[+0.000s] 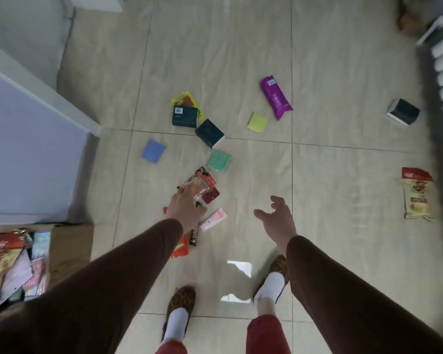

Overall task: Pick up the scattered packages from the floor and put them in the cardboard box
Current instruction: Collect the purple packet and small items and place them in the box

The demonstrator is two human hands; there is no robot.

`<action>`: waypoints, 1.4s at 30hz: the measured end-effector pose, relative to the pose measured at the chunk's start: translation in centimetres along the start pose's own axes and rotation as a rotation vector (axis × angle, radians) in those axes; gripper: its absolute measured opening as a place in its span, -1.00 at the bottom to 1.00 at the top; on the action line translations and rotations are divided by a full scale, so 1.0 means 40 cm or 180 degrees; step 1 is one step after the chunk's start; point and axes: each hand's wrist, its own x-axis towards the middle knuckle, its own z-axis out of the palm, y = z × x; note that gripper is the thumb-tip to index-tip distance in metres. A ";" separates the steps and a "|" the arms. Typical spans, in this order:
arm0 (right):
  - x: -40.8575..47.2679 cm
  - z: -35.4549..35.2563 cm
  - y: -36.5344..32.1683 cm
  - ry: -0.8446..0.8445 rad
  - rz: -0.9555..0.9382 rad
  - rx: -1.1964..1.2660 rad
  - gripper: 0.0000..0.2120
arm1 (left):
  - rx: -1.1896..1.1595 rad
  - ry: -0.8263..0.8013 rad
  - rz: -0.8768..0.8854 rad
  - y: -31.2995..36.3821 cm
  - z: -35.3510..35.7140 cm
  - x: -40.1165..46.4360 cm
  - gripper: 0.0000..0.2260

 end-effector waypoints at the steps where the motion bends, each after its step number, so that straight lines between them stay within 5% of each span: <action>1: 0.040 -0.035 -0.014 -0.0032 -0.0028 -0.0016 -0.36 | -0.0037 0.0025 -0.0043 0.037 0.011 0.025 -0.45; 11: 0.489 -0.302 -0.213 -0.0267 -0.0409 -0.0533 -0.38 | -0.0170 0.0281 -0.0262 0.373 0.106 0.302 -0.39; 26: 1.187 -0.336 -0.469 -0.0324 -0.0566 -0.1025 -0.45 | -0.0262 0.0223 -0.0505 0.544 0.193 0.869 -0.40; 38: 1.710 -0.190 -0.421 -0.0439 -0.0654 -0.1700 -0.04 | 0.0007 0.0294 -0.0637 0.624 0.430 1.337 -0.41; 42: 1.786 -0.144 -0.406 -0.0293 -0.0575 -0.1787 0.00 | 0.0310 0.0694 -0.0576 0.616 0.499 1.406 -0.41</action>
